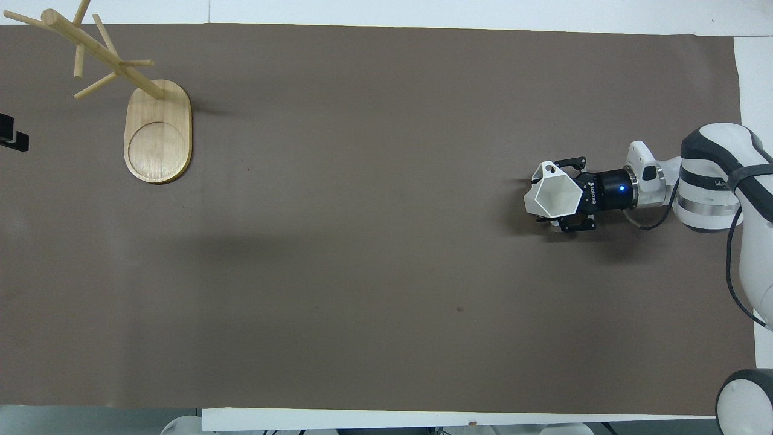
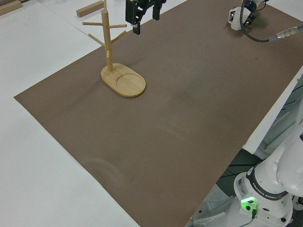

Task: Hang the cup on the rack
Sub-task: 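Lift the mug with the right gripper while the left gripper approaches it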

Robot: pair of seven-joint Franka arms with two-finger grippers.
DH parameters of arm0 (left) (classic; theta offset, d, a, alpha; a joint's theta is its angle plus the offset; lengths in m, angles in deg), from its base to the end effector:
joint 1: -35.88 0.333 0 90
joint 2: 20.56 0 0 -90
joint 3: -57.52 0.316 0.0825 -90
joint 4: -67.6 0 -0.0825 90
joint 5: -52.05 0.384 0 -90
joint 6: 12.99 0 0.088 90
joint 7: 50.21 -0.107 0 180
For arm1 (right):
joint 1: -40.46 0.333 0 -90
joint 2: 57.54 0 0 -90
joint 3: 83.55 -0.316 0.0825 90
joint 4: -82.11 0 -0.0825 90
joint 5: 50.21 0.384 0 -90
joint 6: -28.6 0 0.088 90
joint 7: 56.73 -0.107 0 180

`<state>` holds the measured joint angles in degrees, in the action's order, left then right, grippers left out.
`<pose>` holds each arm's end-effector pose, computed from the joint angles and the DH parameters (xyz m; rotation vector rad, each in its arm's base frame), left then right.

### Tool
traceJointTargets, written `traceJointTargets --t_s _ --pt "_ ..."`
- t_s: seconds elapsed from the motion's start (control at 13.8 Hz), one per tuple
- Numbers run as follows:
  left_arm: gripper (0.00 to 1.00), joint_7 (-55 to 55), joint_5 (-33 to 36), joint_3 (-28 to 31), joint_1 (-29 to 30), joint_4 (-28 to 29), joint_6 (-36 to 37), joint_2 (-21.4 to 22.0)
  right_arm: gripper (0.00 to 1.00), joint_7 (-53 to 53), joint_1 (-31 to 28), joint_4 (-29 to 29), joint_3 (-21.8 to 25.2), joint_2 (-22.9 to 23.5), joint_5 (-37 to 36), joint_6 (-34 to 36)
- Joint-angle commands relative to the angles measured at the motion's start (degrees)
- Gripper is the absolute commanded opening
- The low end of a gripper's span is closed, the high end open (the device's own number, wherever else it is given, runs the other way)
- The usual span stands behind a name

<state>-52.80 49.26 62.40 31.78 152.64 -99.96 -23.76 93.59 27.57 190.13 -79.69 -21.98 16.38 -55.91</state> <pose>0.5669 0.0008 0.6295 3.0965 -0.0522 -0.0320 0.5606 -0.0571 0.1893 -1.2285 -1.4493 -1.0703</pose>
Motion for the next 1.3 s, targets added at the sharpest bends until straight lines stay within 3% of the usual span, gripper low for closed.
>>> traceJointTargets --t_s 0.0,0.43,0.72,0.94,1.08,1.23 --pt "1.0 -0.05 1.03 0.13 -0.12 1.8 -0.3 1.53 0.4 -5.37 3.91 1.93 0.01 -5.04 3.71 -2.32" --pt "1.0 -0.05 1.03 0.13 -0.11 1.8 -0.3 1.53 0.41 -16.61 23.67 1.4 0.01 -8.83 22.43 -15.56" --pt "1.0 4.06 0.95 -0.4 -2.04 2.15 1.55 1.88 0.4 -28.04 36.6 -1.4 -0.08 -10.34 25.0 -30.25" --pt "1.0 21.48 1.03 -0.4 -13.86 6.87 -5.89 3.46 0.4 -28.41 44.68 -1.85 -0.08 -10.24 34.54 -39.38" --pt "1.0 36.19 1.03 -0.49 -20.47 13.02 -14.24 5.74 0.4 -28.32 47.86 -2.11 0.01 -10.25 36.42 -43.8" --pt "1.0 45.08 1.03 -0.49 -26.02 15.07 -17.08 4.97 0.4 -28.24 49.01 -2.11 0.01 -10.16 36.42 -44.25"
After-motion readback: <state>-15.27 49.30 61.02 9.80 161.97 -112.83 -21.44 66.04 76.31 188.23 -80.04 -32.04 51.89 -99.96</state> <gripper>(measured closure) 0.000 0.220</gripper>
